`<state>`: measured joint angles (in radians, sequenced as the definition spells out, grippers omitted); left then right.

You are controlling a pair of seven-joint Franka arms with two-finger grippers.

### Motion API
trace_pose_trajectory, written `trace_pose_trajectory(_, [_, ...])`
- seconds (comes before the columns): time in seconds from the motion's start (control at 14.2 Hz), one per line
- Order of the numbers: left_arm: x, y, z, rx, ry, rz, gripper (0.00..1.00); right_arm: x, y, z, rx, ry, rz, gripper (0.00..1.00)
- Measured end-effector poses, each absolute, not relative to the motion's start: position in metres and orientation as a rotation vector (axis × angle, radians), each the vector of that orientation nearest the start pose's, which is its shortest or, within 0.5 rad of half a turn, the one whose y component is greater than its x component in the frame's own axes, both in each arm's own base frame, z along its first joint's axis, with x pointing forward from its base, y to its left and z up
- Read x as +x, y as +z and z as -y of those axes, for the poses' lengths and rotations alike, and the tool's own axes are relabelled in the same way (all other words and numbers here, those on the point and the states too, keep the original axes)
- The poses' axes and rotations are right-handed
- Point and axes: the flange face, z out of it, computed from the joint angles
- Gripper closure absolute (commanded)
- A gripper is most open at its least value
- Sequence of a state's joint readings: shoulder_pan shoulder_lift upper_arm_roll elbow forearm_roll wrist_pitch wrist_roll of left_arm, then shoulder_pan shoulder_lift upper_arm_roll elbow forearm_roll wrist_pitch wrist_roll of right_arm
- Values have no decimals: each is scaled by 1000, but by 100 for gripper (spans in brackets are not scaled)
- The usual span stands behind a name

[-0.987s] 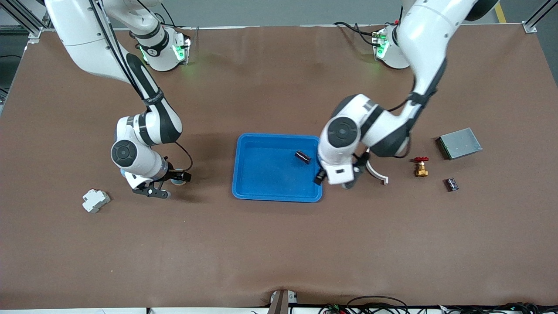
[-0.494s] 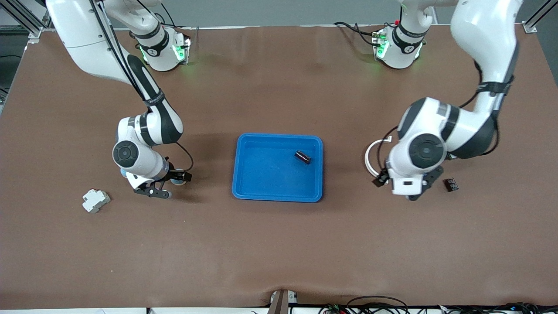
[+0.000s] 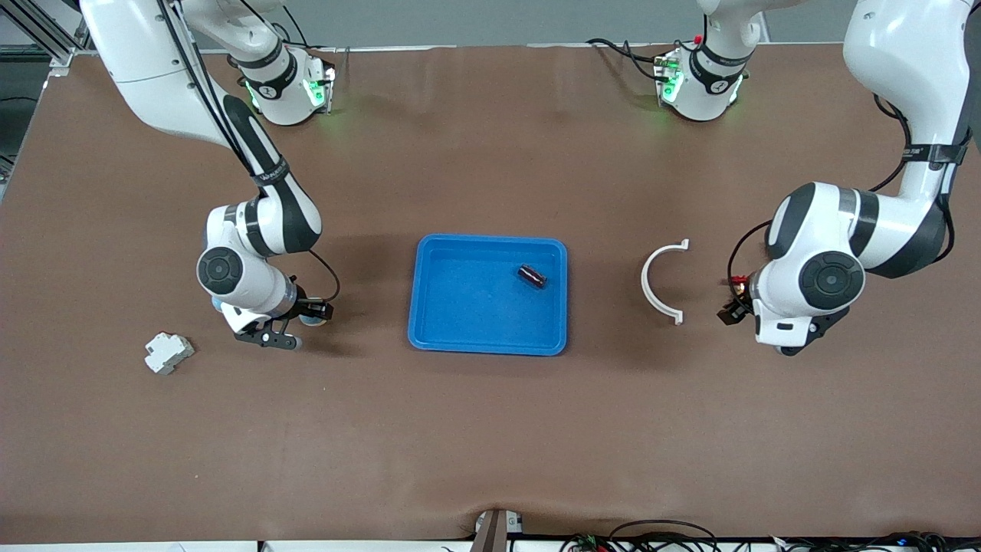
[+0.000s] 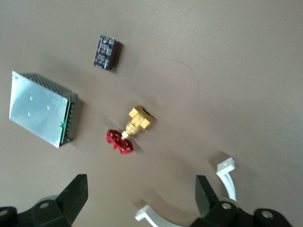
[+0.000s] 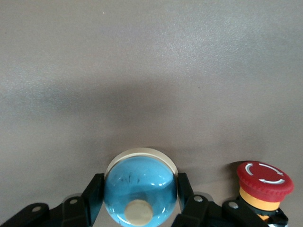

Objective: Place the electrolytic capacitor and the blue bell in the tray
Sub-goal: 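Withdraw the left gripper from the tray toward the brass valve, then carry the blue bell with the right gripper into the tray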

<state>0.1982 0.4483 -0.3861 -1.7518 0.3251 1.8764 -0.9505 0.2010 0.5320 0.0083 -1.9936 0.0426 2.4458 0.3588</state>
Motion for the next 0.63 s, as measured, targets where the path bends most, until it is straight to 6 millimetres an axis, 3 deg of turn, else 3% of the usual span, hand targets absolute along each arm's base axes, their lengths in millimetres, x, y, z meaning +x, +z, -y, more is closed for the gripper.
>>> trace_pose_trajectory(0.28, [618, 288, 2, -2849, 245, 736, 0, 588, 192, -133, -3123, 191, -275, 84])
trace_pose_trajectory(0.49, [612, 267, -37, -2899, 230, 708, 0, 595, 227, -151, -3111, 305, -323, 84])
trace_pose_trajectory(0.63, [613, 255, -52, -2930, 208, 697, 0, 597, 254, -178, -3094, 338, -388, 84])
